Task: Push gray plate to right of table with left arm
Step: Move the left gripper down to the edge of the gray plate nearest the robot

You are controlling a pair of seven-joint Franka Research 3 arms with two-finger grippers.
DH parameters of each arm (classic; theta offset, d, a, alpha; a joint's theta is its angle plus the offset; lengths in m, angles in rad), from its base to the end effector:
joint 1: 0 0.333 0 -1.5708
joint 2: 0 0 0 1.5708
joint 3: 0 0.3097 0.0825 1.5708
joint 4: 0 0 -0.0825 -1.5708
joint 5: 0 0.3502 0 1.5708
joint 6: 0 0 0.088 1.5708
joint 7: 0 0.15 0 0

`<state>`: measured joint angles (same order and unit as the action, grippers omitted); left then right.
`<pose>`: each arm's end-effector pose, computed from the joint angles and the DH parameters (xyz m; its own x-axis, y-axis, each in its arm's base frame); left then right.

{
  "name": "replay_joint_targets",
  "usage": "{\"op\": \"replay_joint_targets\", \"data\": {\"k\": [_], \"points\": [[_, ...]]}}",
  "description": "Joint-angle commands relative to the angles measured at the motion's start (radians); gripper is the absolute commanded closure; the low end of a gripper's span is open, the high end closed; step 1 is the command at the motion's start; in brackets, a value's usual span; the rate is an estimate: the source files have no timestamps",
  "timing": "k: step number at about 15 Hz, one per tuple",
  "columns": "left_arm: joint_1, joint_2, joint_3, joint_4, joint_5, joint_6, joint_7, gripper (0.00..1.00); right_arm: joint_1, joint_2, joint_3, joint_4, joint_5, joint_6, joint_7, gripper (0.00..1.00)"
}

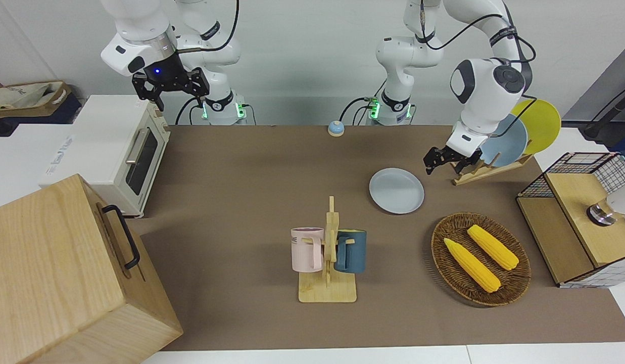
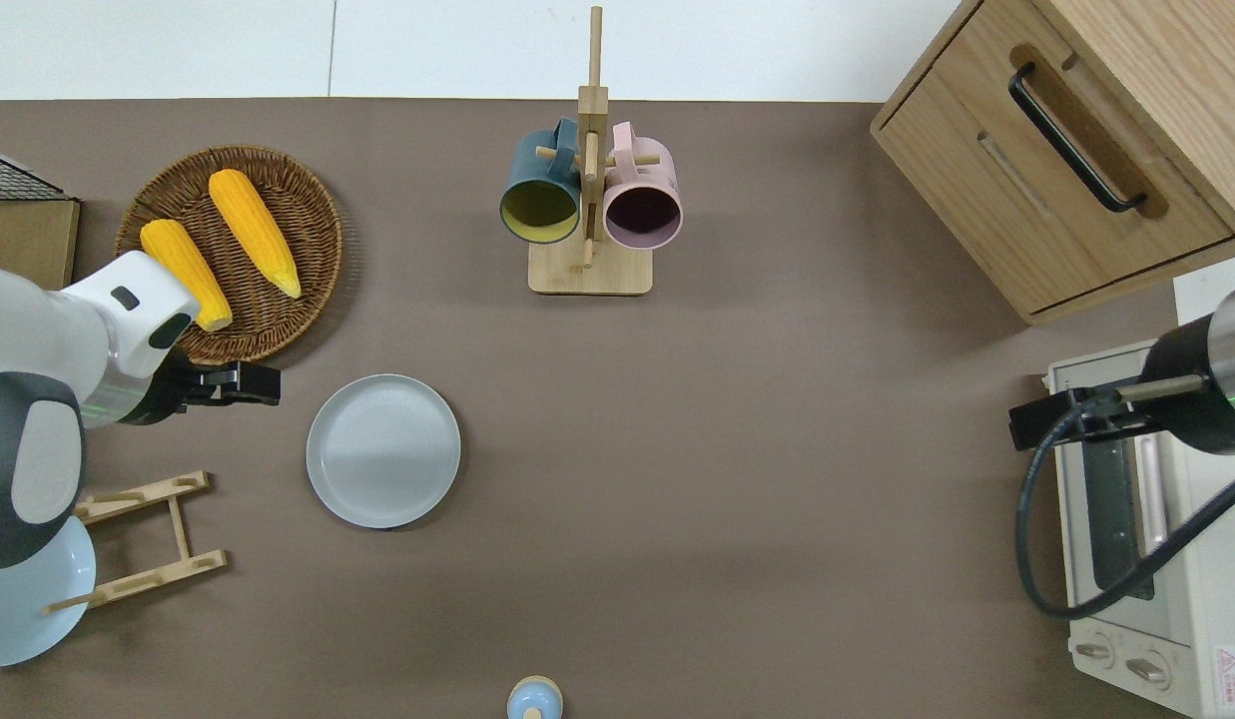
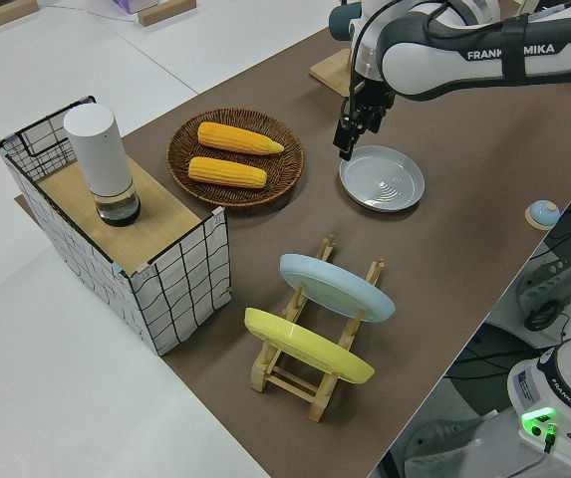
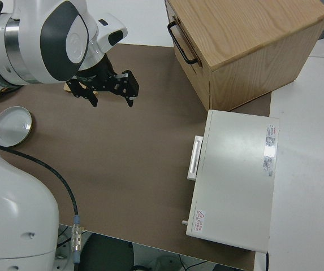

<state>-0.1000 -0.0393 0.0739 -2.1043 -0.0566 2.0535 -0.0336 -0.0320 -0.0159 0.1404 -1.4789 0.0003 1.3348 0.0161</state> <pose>0.5037 -0.0182 0.4013 0.9993 0.0336 -0.0141 0.0343 -0.9980 0.0522 0.4821 0.0531 0.6036 0.9876 0.0910 -0.1280 0.0923 -0.9957 0.0040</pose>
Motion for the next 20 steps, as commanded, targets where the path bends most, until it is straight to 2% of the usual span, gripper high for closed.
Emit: {"op": "replay_joint_targets", "data": {"k": [1, 11, 20], "points": [[-0.01, -0.068, 0.004, -0.163, -0.009, 0.118, 0.0, 0.0, -0.019, -0.002, 0.016, 0.009, 0.004, -0.016, 0.012, 0.017], [-0.018, -0.045, -0.008, -0.321, -0.009, 0.316, -0.012, 0.0, -0.019, -0.002, 0.016, 0.009, 0.004, -0.016, 0.012, 0.017], [-0.02, 0.024, -0.008, -0.347, -0.009, 0.366, -0.012, 0.0, -0.02, -0.002, 0.016, 0.009, 0.004, -0.016, 0.013, 0.017]]}}
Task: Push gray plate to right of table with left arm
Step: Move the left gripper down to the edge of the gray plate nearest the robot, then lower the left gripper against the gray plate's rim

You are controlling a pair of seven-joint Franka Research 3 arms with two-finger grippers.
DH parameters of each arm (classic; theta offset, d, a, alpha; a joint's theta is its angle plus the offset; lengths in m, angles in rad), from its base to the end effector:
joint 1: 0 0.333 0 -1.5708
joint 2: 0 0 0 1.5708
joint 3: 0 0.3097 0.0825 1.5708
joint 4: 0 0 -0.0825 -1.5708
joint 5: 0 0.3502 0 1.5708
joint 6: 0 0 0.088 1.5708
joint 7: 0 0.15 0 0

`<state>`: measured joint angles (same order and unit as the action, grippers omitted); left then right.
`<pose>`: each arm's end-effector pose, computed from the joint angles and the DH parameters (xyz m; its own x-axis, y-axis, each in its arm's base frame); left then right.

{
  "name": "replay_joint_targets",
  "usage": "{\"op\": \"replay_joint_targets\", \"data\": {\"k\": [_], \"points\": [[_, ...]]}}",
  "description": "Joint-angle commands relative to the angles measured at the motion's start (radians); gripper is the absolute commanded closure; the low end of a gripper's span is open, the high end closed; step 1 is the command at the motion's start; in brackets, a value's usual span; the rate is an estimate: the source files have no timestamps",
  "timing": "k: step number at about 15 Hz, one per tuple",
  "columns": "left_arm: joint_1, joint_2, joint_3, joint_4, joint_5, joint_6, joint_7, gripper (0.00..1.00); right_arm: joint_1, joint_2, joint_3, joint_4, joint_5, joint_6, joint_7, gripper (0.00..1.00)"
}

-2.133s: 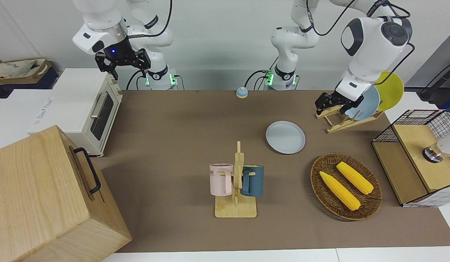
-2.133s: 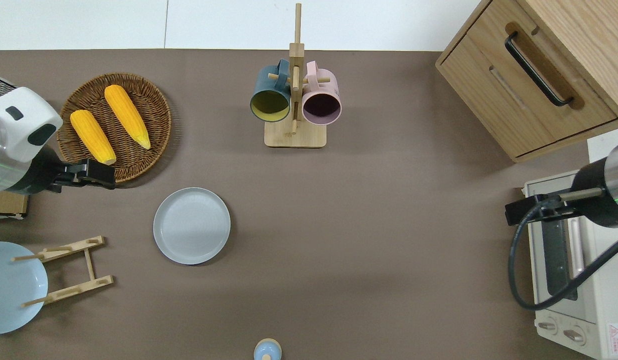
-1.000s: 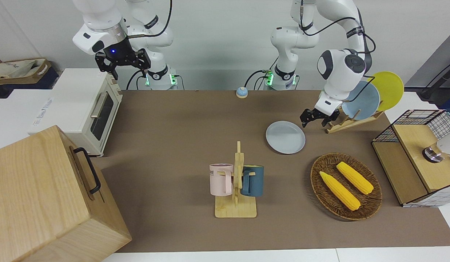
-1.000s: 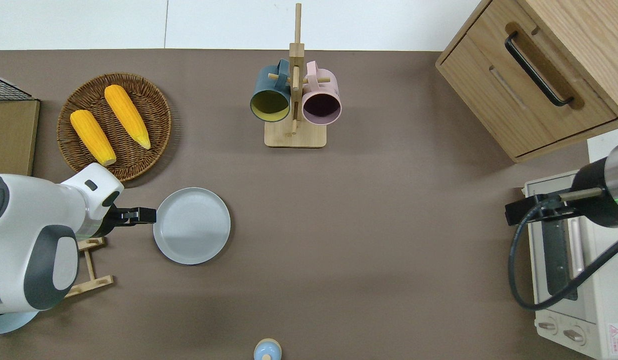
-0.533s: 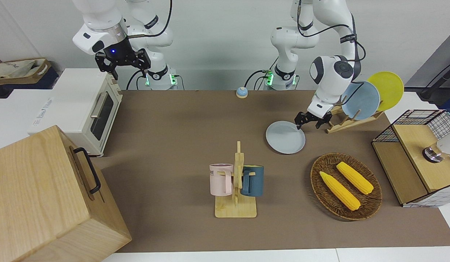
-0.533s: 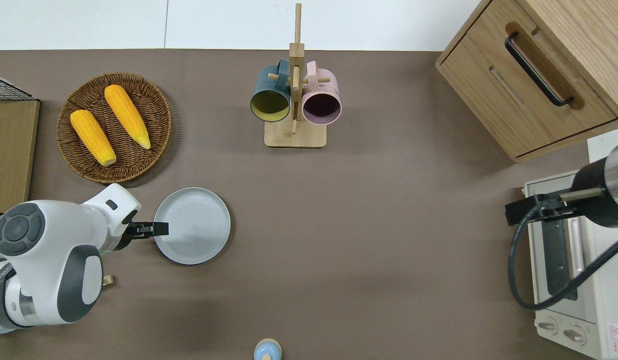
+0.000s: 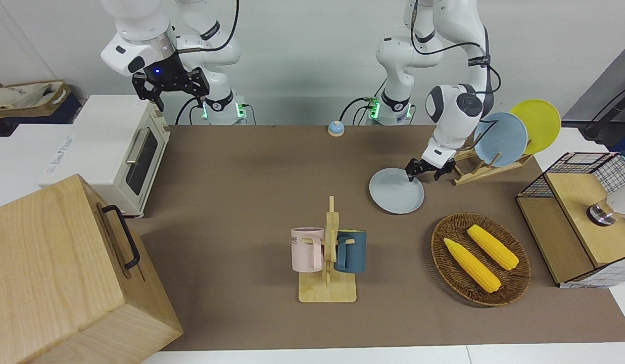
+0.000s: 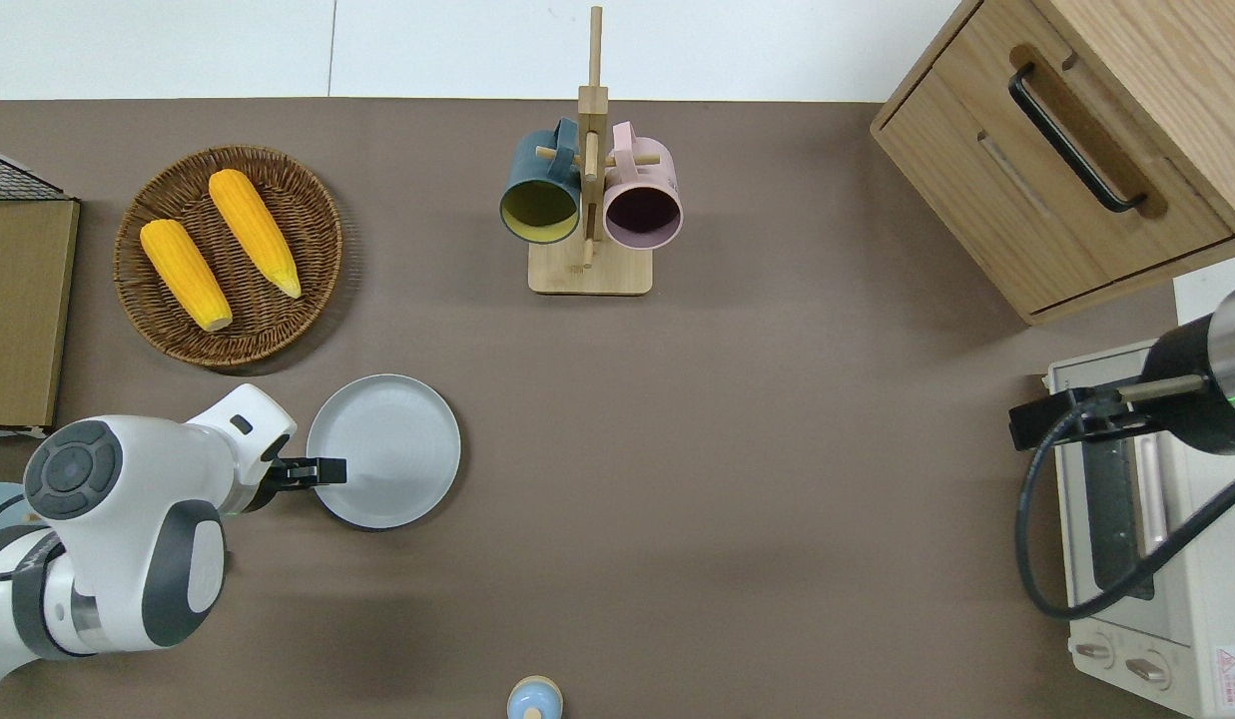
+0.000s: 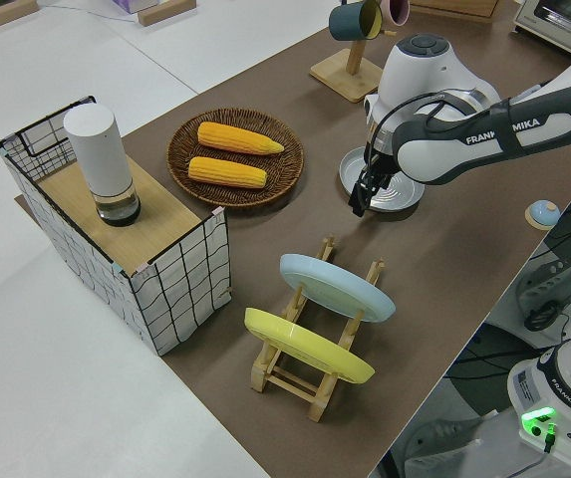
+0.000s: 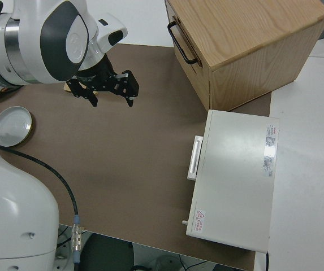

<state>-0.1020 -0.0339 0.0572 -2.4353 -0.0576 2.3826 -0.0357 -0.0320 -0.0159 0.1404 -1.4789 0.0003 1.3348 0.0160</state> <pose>0.4537 -0.0227 0.2908 0.9992 0.0326 -0.0212 0.0334 -0.9986 0.0400 0.4821 0.0531 0.6036 0.9876 0.0911 -0.1280 0.0924 -0.9957 0.0040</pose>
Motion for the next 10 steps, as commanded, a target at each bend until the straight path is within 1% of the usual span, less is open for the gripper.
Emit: {"op": "replay_joint_targets", "data": {"k": [1, 7, 9, 10], "points": [[-0.018, 0.022, 0.009, -0.016, -0.008, 0.036, -0.01, 0.0, -0.02, -0.002, 0.016, 0.009, 0.004, -0.016, 0.013, 0.017], [-0.018, 0.046, 0.009, -0.011, -0.008, 0.04, -0.01, 0.02, -0.019, -0.002, 0.016, 0.009, 0.004, -0.016, 0.013, 0.017], [-0.018, 0.046, 0.009, -0.01, -0.008, 0.04, -0.012, 0.21, -0.02, -0.002, 0.016, 0.009, 0.004, -0.016, 0.012, 0.017], [-0.016, 0.046, 0.009, -0.008, -0.008, 0.041, -0.012, 0.35, -0.02, -0.002, 0.016, 0.009, 0.004, -0.016, 0.012, 0.017]]}}
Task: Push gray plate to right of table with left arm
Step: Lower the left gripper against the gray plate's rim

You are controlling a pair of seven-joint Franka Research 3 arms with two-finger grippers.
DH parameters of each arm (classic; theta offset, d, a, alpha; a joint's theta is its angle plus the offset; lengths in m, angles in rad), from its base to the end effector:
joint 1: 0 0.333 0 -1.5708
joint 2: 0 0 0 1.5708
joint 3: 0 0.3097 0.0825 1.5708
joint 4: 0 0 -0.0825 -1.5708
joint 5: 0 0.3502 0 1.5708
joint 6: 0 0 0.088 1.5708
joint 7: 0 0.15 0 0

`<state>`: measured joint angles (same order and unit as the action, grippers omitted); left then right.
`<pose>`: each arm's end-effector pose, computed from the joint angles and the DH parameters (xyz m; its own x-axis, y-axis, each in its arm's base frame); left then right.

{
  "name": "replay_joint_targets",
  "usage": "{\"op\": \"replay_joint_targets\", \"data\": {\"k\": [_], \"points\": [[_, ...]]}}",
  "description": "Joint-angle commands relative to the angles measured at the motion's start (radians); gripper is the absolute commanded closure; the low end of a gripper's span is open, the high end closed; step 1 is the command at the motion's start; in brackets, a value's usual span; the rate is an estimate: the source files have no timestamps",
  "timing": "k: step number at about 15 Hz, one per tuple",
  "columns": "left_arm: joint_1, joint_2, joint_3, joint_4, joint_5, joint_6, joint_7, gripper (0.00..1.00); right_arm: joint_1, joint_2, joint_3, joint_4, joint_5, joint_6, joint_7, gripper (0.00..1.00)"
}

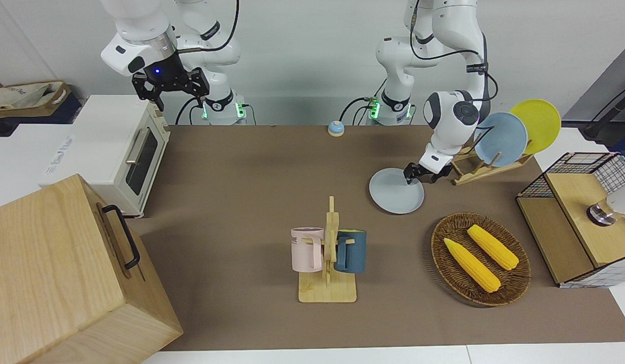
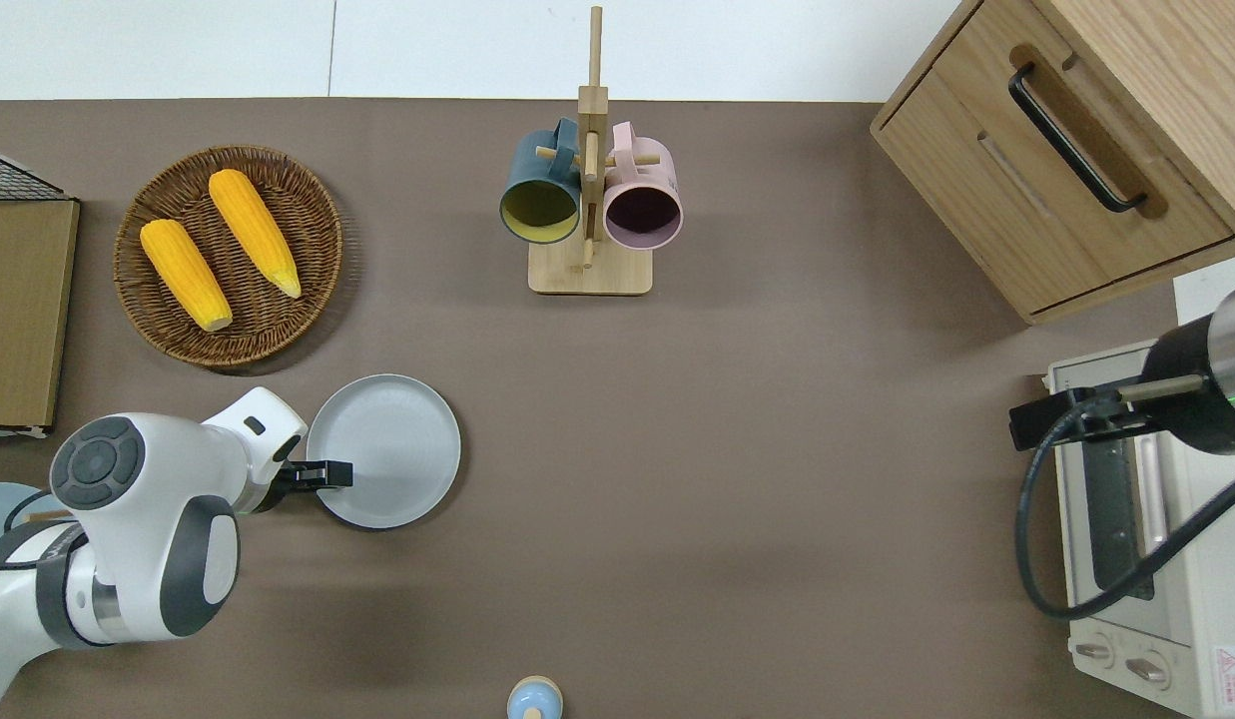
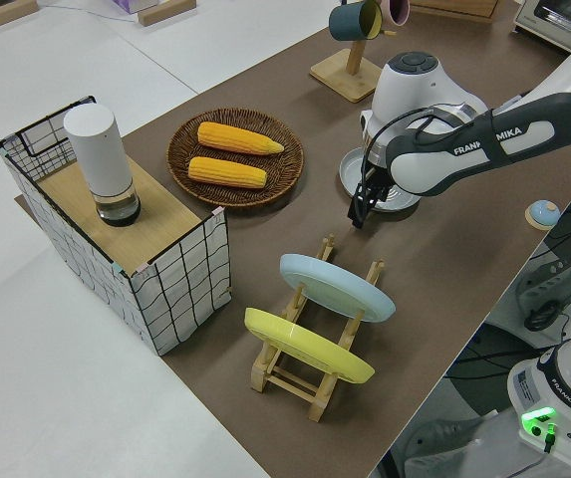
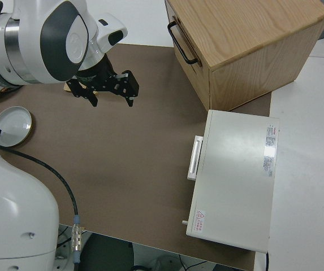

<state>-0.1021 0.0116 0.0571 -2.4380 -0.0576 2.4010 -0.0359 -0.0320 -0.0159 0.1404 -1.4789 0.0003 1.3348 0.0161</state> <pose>0.4532 -0.0225 0.2707 0.9982 0.0335 -0.0506 0.0352 -0.9988 0.0343 0.4821 0.0531 0.6036 0.9876 0.0910 -0.1280 0.0923 -0.9957 0.0040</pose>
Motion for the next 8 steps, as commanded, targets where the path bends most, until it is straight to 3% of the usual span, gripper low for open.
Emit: {"op": "replay_joint_targets", "data": {"k": [1, 5, 7, 8], "points": [[-0.016, 0.002, 0.009, -0.004, -0.008, 0.023, -0.013, 0.45, -0.019, -0.002, 0.016, 0.009, 0.004, -0.016, 0.012, 0.017], [-0.015, 0.001, 0.009, -0.003, -0.008, 0.023, -0.019, 0.88, -0.019, -0.002, 0.016, 0.009, 0.004, -0.016, 0.013, 0.017], [-0.013, 0.004, 0.009, -0.003, -0.008, 0.023, -0.018, 1.0, -0.019, -0.002, 0.016, 0.009, 0.004, -0.016, 0.013, 0.017], [-0.015, 0.004, 0.009, -0.001, -0.008, 0.024, -0.018, 1.0, -0.019, -0.002, 0.016, 0.009, 0.004, -0.016, 0.012, 0.017]]}}
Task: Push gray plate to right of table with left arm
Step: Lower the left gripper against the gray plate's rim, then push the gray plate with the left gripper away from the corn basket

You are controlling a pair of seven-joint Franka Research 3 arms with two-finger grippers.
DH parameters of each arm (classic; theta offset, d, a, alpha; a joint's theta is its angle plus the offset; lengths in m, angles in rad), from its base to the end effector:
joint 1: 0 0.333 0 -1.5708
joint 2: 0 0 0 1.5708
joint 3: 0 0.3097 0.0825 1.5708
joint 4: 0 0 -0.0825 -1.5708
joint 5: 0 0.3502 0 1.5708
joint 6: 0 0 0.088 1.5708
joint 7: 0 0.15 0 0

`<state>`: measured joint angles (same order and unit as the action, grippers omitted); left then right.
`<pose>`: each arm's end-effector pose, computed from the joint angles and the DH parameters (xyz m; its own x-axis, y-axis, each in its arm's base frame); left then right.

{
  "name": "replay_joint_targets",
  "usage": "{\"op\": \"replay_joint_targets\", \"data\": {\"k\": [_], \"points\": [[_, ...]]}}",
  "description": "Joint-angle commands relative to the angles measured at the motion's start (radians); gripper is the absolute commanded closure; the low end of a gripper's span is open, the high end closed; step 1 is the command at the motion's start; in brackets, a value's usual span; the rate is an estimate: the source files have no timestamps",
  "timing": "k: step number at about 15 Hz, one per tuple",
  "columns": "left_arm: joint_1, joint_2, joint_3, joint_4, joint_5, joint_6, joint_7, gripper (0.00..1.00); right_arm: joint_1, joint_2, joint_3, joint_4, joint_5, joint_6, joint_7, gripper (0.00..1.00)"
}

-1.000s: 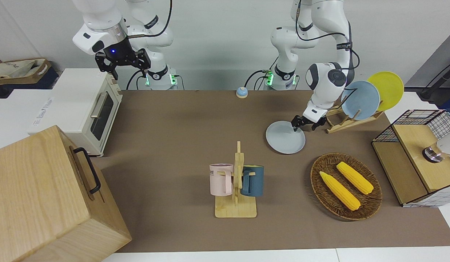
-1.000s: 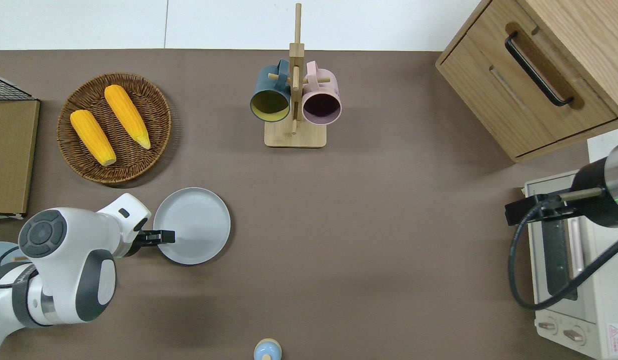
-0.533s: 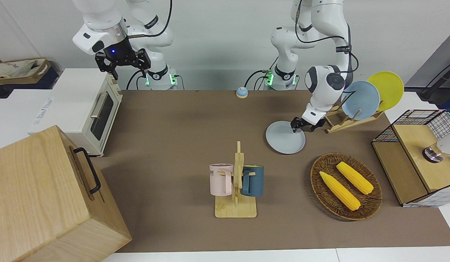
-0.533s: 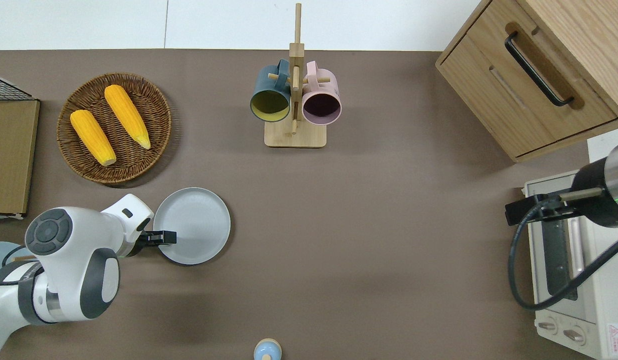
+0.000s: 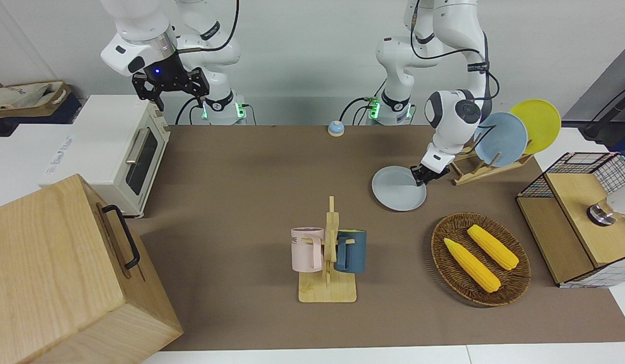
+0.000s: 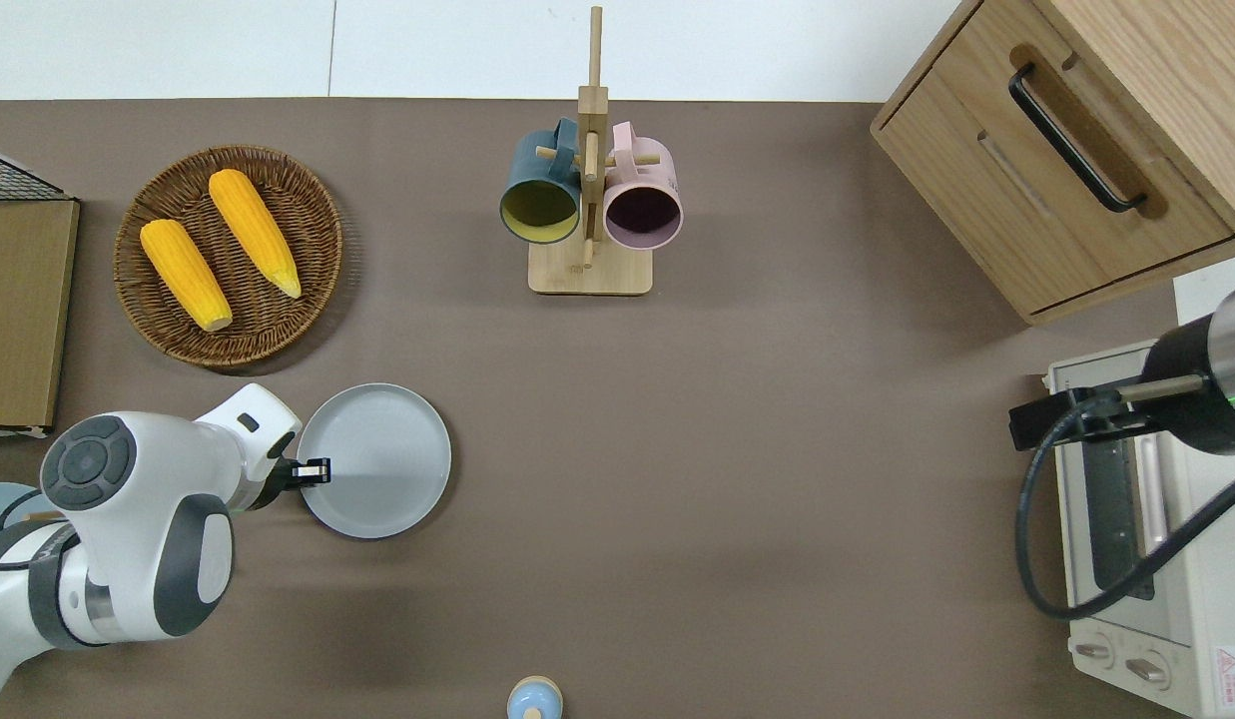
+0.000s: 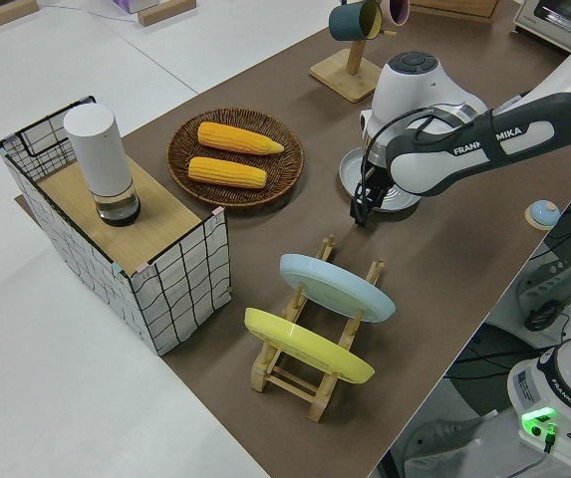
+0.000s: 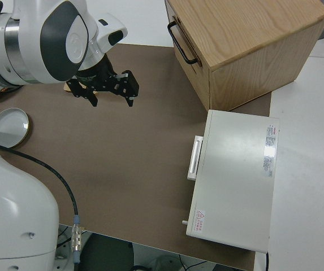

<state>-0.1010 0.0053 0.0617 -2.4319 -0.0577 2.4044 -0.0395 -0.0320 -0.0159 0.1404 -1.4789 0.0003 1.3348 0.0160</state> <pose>0.4564 -0.0200 0.2761 0.9985 0.0429 -0.0350 0.0441 -0.9984 0.0357 0.4821 0.0531 0.6036 0.9876 0.0911 -0.1280 0.0924 -0.9957 0.0040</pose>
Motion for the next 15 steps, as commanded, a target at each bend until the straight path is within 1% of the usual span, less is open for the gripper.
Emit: {"op": "replay_joint_targets", "data": {"k": [1, 9, 11, 15], "points": [[-0.016, 0.012, 0.004, -0.007, -0.008, 0.025, -0.014, 1.0, -0.019, -0.002, 0.016, 0.009, 0.004, -0.016, 0.012, 0.017], [-0.029, 0.033, 0.001, -0.007, -0.008, 0.038, -0.019, 1.0, -0.02, -0.002, 0.016, 0.009, 0.004, -0.016, 0.013, 0.017], [-0.06, 0.033, 0.001, -0.007, -0.008, 0.038, -0.055, 1.0, -0.019, -0.002, 0.016, 0.009, 0.004, -0.016, 0.013, 0.017], [-0.153, 0.039, 0.001, -0.001, -0.008, 0.038, -0.174, 1.0, -0.02, -0.002, 0.016, 0.009, 0.004, -0.016, 0.013, 0.017]]}}
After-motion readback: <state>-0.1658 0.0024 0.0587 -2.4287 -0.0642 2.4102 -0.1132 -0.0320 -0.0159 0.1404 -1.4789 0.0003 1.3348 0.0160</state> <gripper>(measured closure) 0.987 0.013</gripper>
